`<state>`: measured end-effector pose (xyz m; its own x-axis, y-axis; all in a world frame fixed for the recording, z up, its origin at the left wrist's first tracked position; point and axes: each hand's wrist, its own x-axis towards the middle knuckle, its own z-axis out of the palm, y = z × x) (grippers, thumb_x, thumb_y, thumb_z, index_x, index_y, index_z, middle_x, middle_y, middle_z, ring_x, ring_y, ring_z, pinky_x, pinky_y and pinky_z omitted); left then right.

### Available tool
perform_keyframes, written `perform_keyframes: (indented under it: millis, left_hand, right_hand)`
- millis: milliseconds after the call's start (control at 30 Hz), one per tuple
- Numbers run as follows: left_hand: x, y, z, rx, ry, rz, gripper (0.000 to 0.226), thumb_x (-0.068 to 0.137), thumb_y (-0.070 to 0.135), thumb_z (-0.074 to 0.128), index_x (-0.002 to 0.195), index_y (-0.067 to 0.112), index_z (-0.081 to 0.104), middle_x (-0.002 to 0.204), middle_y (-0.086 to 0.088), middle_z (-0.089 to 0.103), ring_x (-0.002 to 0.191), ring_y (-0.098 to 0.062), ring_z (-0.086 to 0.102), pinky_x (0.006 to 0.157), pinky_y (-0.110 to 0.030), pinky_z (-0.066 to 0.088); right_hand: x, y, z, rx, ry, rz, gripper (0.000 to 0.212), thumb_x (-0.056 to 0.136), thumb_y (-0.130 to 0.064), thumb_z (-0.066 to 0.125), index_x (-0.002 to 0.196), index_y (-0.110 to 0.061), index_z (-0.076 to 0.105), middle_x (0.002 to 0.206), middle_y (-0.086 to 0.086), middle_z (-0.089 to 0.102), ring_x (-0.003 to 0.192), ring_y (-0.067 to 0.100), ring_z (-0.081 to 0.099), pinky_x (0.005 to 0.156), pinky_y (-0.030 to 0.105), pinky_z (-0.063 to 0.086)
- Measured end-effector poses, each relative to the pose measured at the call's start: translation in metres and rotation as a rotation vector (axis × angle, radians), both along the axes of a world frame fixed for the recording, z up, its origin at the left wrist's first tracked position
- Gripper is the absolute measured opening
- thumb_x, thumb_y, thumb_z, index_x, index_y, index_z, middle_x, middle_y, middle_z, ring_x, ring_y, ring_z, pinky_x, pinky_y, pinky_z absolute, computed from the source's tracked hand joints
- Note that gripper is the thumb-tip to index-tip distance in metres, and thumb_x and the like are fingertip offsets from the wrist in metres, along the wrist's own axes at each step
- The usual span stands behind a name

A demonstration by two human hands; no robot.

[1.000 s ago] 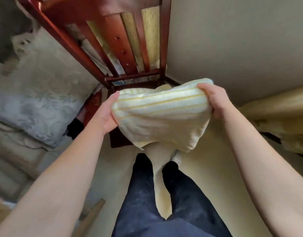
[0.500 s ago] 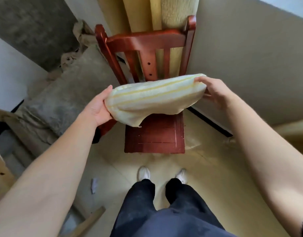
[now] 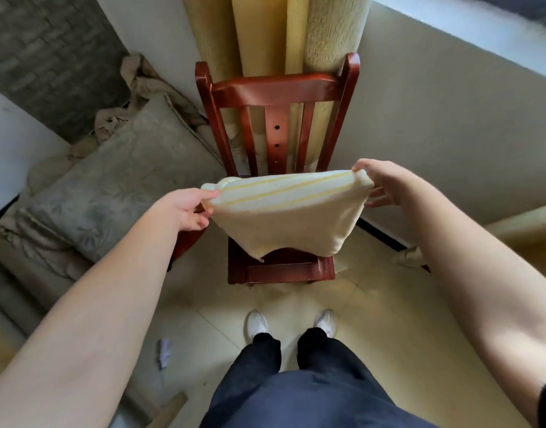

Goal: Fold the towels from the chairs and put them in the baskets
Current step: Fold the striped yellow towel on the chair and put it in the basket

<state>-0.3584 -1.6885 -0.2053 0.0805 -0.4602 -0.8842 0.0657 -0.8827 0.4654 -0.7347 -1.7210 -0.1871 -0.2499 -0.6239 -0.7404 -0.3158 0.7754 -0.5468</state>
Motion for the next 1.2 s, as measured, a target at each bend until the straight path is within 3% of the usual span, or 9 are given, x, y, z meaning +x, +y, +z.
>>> perform_keyframes:
  millis: [167, 300, 433, 500, 633, 733, 800, 933, 1200]
  left_hand:
    - [-0.011, -0.002, -0.011, -0.075, 0.02, 0.19, 0.038, 0.084, 0.034, 0.076, 0.115, 0.016, 0.062, 0.111, -0.007, 0.063, 0.098, -0.024, 0.064, 0.085, -0.045, 0.057]
    - [-0.012, -0.003, -0.024, -0.229, -0.092, 0.355, 0.048, 0.074, 0.012, 0.073, 0.119, 0.005, 0.057, 0.12, -0.016, 0.065, 0.093, -0.022, 0.068, 0.057, -0.034, 0.058]
    - [-0.02, -0.003, -0.012, -0.394, -0.149, 0.489, 0.052, 0.074, 0.014, 0.072, 0.118, 0.004, 0.047, 0.105, -0.007, 0.061, 0.082, -0.014, 0.066, 0.075, -0.033, 0.06]
    - [-0.019, -0.001, -0.012, -0.439, -0.139, 0.514, 0.074, 0.061, 0.021, 0.074, 0.129, 0.004, 0.05, 0.114, -0.009, 0.065, 0.089, -0.017, 0.069, 0.083, -0.036, 0.06]
    - [-0.016, 0.02, -0.047, -0.392, -0.195, 0.5, 0.068, 0.05, 0.031, 0.072, 0.116, 0.016, 0.061, 0.115, 0.002, 0.067, 0.1, -0.016, 0.065, 0.096, -0.042, 0.053]
    - [-0.018, 0.05, -0.098, -0.238, -0.221, 0.469, 0.08, 0.049, 0.033, 0.074, 0.125, 0.015, 0.056, 0.118, 0.001, 0.065, 0.106, -0.021, 0.066, 0.096, -0.043, 0.053]
    - [-0.023, 0.07, -0.141, -0.131, -0.213, 0.462, 0.049, 0.062, 0.02, 0.074, 0.107, 0.012, 0.056, 0.112, -0.006, 0.066, 0.099, -0.026, 0.067, 0.088, -0.044, 0.057]
    - [-0.031, 0.113, -0.22, 0.092, -0.237, 0.446, 0.021, 0.069, -0.003, 0.063, 0.083, 0.01, 0.056, 0.105, -0.021, 0.069, 0.081, -0.029, 0.067, 0.073, -0.048, 0.057]
    - [-0.029, 0.169, -0.273, 0.306, -0.148, 0.415, 0.05, 0.065, 0.016, 0.072, 0.113, 0.006, 0.063, 0.102, -0.009, 0.072, 0.085, -0.026, 0.072, 0.073, -0.038, 0.06]
  right_hand:
    - [0.014, 0.005, -0.022, -0.015, 0.056, -0.047, 0.065, 0.073, -0.053, 0.077, 0.118, -0.008, 0.065, 0.123, 0.012, 0.059, 0.09, 0.033, 0.072, 0.055, 0.037, 0.061]
    - [0.031, 0.003, -0.026, -0.143, 0.105, -0.135, 0.037, 0.075, -0.044, 0.075, 0.09, -0.01, 0.069, 0.107, 0.007, 0.066, 0.07, 0.03, 0.074, 0.072, 0.037, 0.064]
    - [0.044, 0.003, -0.021, -0.298, 0.115, -0.202, 0.036, 0.062, -0.047, 0.066, 0.074, -0.013, 0.067, 0.073, 0.002, 0.063, 0.074, 0.029, 0.075, 0.075, 0.04, 0.063]
    - [0.045, 0.005, -0.025, -0.371, 0.158, -0.215, 0.04, 0.06, -0.054, 0.061, 0.072, -0.016, 0.063, 0.069, 0.004, 0.054, 0.071, 0.028, 0.071, 0.076, 0.043, 0.061]
    - [0.056, 0.03, -0.049, -0.405, 0.281, -0.22, 0.048, 0.072, -0.054, 0.053, 0.072, -0.006, 0.055, 0.069, 0.005, 0.044, 0.068, 0.021, 0.043, 0.063, 0.038, 0.043]
    - [0.06, 0.069, -0.099, -0.229, 0.275, -0.263, 0.056, 0.075, -0.054, 0.048, 0.081, 0.0, 0.062, 0.078, 0.011, 0.056, 0.078, 0.029, 0.051, 0.065, 0.035, 0.036]
    - [0.06, 0.091, -0.147, -0.019, 0.217, -0.289, 0.056, 0.08, -0.052, 0.048, 0.097, -0.002, 0.067, 0.097, 0.015, 0.067, 0.089, 0.032, 0.064, 0.078, 0.032, 0.049]
    - [0.053, 0.137, -0.22, 0.292, 0.04, -0.415, 0.036, 0.075, -0.031, 0.064, 0.1, -0.004, 0.063, 0.103, 0.018, 0.069, 0.078, 0.032, 0.074, 0.057, 0.033, 0.06]
    - [0.037, 0.193, -0.28, 0.403, -0.021, -0.31, 0.043, 0.082, -0.049, 0.072, 0.098, -0.009, 0.063, 0.108, 0.013, 0.068, 0.091, 0.028, 0.071, 0.072, 0.035, 0.062]
